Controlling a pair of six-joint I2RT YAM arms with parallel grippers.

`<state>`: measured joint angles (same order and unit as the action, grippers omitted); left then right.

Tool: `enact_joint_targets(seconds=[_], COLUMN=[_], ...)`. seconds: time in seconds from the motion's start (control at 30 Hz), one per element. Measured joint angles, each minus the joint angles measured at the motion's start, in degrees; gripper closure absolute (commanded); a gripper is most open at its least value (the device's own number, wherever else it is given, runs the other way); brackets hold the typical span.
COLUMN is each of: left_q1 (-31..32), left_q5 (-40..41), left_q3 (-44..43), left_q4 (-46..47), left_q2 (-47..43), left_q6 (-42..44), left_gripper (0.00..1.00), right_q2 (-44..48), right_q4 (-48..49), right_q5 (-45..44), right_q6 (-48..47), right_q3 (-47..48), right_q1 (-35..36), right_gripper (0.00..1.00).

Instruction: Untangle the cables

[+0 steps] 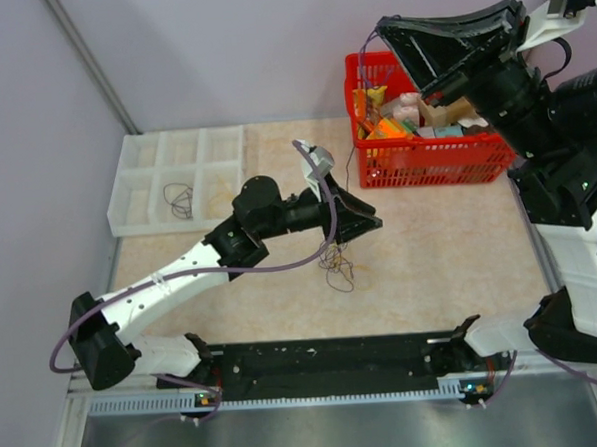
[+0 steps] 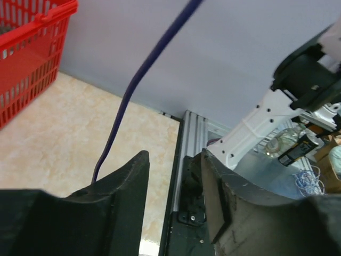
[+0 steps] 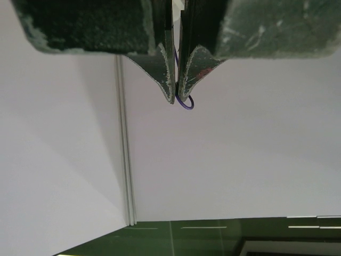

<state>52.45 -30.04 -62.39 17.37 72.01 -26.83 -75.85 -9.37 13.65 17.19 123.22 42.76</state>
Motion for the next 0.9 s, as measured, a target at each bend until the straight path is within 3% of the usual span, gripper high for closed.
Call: enact_joint_targets(seconds=[0.07, 0.1, 0.13, 0.3, 0.33, 0.37, 0.43, 0.47, 0.5, 0.77, 0.9], left_q1=[0.0, 0.0, -0.1, 0.0, -0.1, -0.1, -0.3, -0.5, -0.6, -0.9, -1.5], left_q5=[1.4, 1.7, 2.1, 5.2, 6.3, 7.4, 8.3, 8.0, 7.5, 10.6, 15.8], left_q3=[-1.7, -2.1, -2.5, -5.3, -6.1, -7.0, -9.0, -9.8, -10.4, -4.0, -5.3], left_q4=[-2.2, -2.8, -3.4, -8.0, -9.2, -10.6, -13.6, -14.6, -15.2, -16.1, -17.9], left_q2=[1.9, 2.5, 3.0, 3.1, 3.0, 2.8, 2.0, 1.7, 1.1, -11.3, -11.3], left_q6=[0.3, 0.2, 0.5, 2.9, 3.5, 4.5, 6.2, 6.8, 7.5, 9.9, 10.0], left_gripper=[0.75, 0.92, 1.00, 1.00, 0.97, 0.87, 0.62, 0.24, 0.02, 0.01, 0.02], right_q2=[0.5, 0.8, 1.1, 3.1, 3.5, 3.8, 4.2, 4.2, 4.2, 4.1, 4.1], right_q4=[0.0, 0.1, 0.1, 0.3, 0.3, 0.3, 0.2, 0.1, 0.1, 0.1, 0.1], right_q5=[0.0, 0.0, 0.0, -0.3, -0.4, -0.5, -0.7, -0.8, -0.9, -0.8, -0.7], right_q6=[0.0, 0.0, 0.0, -0.5, -0.6, -0.7, -0.7, -0.7, -0.8, -1.0, -1.0], right_q3=[-0.3, -0.5, -0.8, -3.8, -4.5, -5.1, -5.9, -5.9, -5.9, -5.8, -5.8], right_q1=[0.0, 0.0, 0.0, 0.0, 0.0, 0.0, 0.0, 0.0, 0.0, 0.0, 0.0], right_gripper=[1.00, 1.00, 1.00, 1.00, 1.00, 1.00, 1.00, 1.00, 1.00, 1.00, 1.00])
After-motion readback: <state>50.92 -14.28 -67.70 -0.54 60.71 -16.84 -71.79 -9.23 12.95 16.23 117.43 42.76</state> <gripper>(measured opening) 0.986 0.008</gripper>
